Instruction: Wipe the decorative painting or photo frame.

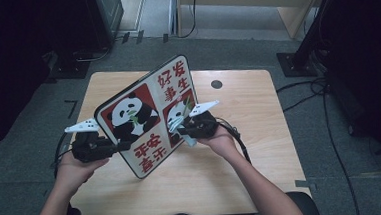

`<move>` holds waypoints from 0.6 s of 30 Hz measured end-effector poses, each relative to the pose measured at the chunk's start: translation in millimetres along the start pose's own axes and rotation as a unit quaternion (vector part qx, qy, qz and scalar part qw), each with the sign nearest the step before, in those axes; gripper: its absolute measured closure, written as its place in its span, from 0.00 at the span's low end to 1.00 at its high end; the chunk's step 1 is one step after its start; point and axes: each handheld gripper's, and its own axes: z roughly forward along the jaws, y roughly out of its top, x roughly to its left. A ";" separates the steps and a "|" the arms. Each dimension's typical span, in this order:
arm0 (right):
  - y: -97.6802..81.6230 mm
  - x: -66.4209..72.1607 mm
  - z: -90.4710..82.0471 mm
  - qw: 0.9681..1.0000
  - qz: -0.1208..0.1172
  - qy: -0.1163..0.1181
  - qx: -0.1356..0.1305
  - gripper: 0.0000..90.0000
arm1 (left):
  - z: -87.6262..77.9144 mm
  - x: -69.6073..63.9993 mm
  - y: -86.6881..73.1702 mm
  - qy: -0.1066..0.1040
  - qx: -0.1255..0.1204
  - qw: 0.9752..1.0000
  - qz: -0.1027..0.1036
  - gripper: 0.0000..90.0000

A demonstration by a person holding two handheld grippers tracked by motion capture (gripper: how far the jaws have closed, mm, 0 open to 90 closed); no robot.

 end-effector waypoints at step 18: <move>-28.2 -0.2 14.6 0.999 0.024 -0.005 0.029 0.88 | 1.4 3.6 1.8 -0.009 0.002 1.000 -0.004 0.83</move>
